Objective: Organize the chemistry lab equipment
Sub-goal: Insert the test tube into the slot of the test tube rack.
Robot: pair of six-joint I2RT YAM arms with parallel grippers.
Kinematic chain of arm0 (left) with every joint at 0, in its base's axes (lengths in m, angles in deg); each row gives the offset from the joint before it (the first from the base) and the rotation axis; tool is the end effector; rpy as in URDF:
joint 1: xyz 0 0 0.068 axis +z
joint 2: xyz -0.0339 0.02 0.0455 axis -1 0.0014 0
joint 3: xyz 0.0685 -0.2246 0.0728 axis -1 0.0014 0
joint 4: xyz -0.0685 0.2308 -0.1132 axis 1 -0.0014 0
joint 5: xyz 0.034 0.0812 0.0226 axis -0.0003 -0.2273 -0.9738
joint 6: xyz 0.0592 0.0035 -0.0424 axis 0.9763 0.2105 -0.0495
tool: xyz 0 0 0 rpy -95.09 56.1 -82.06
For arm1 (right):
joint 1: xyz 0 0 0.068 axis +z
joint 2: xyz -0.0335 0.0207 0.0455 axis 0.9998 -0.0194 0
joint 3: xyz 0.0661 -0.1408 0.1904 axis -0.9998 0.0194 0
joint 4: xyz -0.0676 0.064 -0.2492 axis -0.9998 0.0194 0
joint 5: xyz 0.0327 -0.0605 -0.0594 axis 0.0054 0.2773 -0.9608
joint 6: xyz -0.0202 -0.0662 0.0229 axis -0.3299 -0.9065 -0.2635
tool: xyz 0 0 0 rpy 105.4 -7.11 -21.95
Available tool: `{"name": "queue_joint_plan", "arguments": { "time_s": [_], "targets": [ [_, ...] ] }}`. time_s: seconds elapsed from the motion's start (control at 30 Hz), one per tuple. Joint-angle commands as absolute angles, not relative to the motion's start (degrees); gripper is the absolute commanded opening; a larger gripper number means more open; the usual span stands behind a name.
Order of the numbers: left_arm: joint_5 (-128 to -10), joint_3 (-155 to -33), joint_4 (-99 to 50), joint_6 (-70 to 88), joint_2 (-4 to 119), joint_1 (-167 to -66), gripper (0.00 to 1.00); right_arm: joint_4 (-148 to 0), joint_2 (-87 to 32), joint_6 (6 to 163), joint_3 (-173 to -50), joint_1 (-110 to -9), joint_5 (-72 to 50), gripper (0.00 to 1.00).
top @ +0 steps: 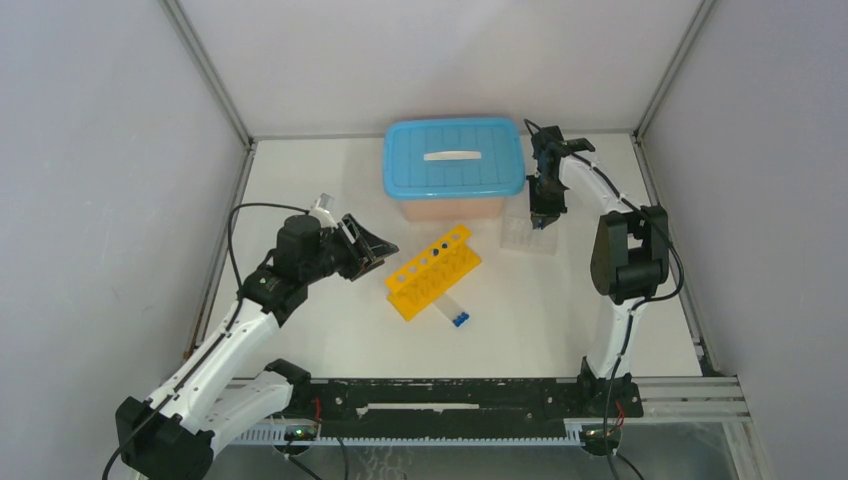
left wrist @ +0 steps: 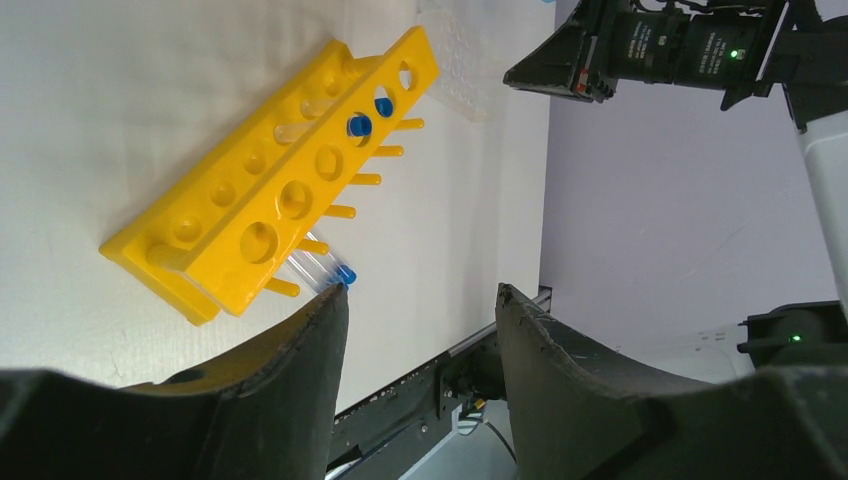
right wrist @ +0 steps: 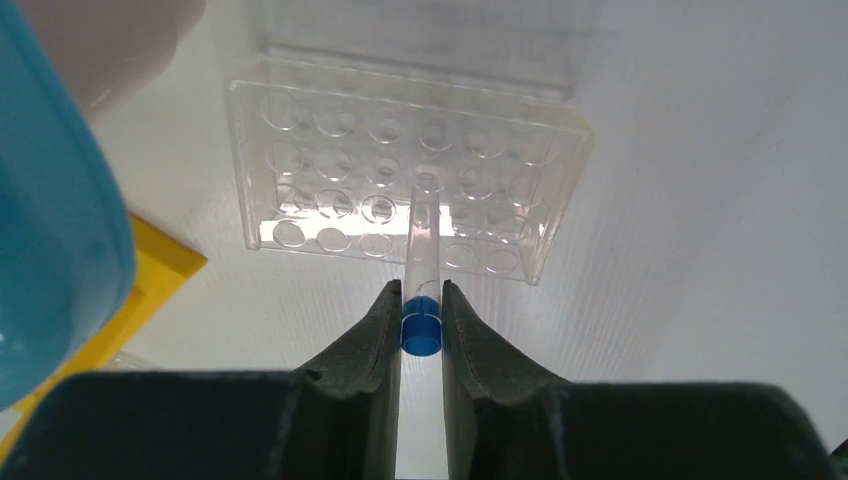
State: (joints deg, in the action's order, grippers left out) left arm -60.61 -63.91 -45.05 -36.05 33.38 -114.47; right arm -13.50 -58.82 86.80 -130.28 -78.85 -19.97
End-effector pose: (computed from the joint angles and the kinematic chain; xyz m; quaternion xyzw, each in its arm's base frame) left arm 0.2162 -0.1181 0.2562 -0.1639 0.8339 -0.4292 0.3059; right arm 0.3871 0.0666 0.1795 -0.0047 0.9952 0.0010 0.0976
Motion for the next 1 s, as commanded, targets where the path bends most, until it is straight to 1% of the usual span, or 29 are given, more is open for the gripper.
{"name": "queue_joint_plan", "arguments": {
  "time_s": [0.0, 0.2, 0.57, 0.73, 0.83, 0.97],
  "targets": [
    [-60.65, -66.58, -43.04, -36.27, 32.82, -114.18, 0.6, -11.29, -60.27, 87.06, -135.42, -79.57, -19.64, 0.23],
    [-60.28, -66.85, -42.91, -35.95, 33.38, -114.18, 0.6, -9.09, -61.84, 87.28, -137.56, -79.68, -18.81, 0.23],
    [-59.69, -66.72, -42.59, -35.73, 33.86, -114.22, 0.6, -9.67, -62.78, 87.84, -136.14, -79.65, -18.81, 0.25],
    [-59.24, -66.47, -42.34, -35.65, 34.21, -114.18, 0.61, -10.54, -62.62, 87.85, -135.29, -79.66, -17.14, 0.31],
    [-59.06, -66.34, -42.19, -35.81, 34.25, -114.2, 0.64, -11.11, -62.22, 87.85, -134.83, -79.66, -16.76, 0.37],
    [-59.06, -66.57, -42.15, -35.82, 34.41, -114.2, 0.67, -11.47, -61.72, 87.93, -134.85, -79.68, -16.85, 0.39]
  ]
}}
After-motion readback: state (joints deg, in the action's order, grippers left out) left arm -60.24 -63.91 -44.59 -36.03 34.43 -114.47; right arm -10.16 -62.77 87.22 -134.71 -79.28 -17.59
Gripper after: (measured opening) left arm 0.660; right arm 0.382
